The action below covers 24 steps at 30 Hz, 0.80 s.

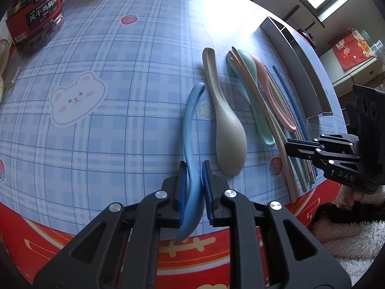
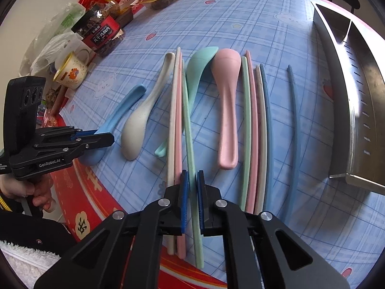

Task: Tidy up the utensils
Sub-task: 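Lift the green chopstick with right tool while left tool carries the blue spoon to the steel tray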

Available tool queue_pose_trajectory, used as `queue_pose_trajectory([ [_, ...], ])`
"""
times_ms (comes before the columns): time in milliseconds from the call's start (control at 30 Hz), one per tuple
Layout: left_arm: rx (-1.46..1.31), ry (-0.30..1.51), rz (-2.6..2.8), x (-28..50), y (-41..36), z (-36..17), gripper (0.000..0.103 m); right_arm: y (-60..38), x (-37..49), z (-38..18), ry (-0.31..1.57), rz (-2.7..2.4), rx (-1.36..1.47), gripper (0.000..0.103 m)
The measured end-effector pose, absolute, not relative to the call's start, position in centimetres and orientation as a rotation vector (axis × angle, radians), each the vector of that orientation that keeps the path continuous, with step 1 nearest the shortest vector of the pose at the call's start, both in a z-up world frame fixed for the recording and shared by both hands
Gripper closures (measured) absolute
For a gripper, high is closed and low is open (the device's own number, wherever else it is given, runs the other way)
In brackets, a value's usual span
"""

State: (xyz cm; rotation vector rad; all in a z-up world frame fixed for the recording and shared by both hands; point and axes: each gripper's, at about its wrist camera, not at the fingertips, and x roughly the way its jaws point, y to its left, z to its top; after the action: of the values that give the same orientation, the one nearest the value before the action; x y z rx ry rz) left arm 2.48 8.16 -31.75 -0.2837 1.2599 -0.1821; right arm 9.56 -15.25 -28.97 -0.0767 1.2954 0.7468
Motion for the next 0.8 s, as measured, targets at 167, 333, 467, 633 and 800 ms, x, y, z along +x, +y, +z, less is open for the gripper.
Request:
queue_pose_trajectory([
  [167, -0.297, 1.261, -0.151, 2.1, 8.1, -31.5, 0.086, -15.8, 8.9, -27.8, 1.252, 0.754, -0.025, 0.096],
  [333, -0.346, 1.211, -0.111, 1.4, 9.3, -30.2, 0.086, -17.6, 8.4, -27.0, 1.212, 0.737, 0.052, 0.096],
  [467, -0.339, 1.181, -0.108, 1.2, 9.1, -28.9, 0.086, -19.0, 8.2, -26.8, 1.196, 0.716, 0.11, 0.096],
  [633, -0.314, 1.159, -0.131, 1.3, 8.1, -27.8, 0.086, -20.5, 8.2, -25.8, 1.154, 0.714, 0.144, 0.096],
  [800, -0.309, 1.142, -0.149, 2.4, 7.2, -26.5, 0.086, -22.2, 8.5, -24.8, 1.117, 0.694, 0.172, 0.096],
])
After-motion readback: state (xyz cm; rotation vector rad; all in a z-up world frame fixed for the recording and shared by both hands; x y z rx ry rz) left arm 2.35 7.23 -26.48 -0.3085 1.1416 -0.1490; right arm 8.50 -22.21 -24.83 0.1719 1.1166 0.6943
